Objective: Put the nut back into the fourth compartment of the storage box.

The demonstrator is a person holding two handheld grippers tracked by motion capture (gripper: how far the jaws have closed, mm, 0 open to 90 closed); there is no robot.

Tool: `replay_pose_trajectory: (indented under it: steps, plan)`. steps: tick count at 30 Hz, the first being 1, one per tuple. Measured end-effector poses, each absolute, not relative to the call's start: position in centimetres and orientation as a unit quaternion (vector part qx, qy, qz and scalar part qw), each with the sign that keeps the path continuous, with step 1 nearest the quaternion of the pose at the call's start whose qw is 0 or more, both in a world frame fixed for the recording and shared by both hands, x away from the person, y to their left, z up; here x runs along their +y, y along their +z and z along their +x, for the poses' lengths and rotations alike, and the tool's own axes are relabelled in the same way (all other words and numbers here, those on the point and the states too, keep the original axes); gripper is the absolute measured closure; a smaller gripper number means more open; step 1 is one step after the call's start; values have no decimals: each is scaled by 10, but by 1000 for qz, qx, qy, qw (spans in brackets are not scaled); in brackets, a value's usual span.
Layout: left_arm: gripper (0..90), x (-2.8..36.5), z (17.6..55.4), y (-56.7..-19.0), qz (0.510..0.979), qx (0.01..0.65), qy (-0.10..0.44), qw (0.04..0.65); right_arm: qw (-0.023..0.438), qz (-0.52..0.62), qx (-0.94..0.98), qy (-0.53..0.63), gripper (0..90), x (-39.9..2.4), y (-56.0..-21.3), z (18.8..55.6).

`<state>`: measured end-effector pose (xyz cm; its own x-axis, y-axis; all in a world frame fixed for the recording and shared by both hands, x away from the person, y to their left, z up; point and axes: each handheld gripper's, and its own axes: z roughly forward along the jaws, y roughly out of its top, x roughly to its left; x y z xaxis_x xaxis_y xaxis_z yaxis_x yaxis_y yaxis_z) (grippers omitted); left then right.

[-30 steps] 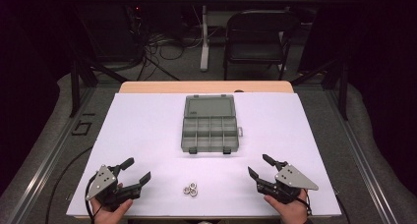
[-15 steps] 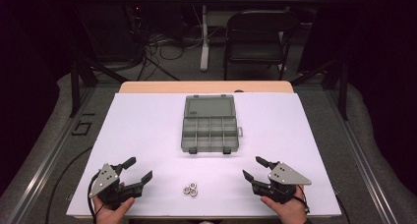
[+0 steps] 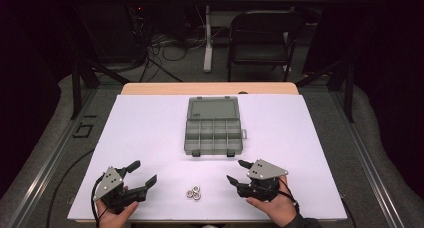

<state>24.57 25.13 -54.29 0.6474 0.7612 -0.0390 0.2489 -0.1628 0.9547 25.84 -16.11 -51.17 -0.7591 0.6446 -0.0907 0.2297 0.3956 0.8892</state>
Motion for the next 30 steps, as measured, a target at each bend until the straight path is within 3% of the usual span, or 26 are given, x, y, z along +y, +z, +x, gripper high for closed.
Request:
replay_pose_trajectory:
  steps: [16, 26, 30]
  plan:
    - [222, 251, 246, -544, 729, 347, 231, 542, 145, 211, 851, 459, 535, -103, -521, 259]
    - [222, 251, 246, -544, 730, 347, 230, 542, 139, 184, 869, 438, 529, -78, -537, 250]
    - [225, 250, 247, -544, 732, 347, 228, 540, 120, 193, 870, 438, 588, -73, -544, 250]
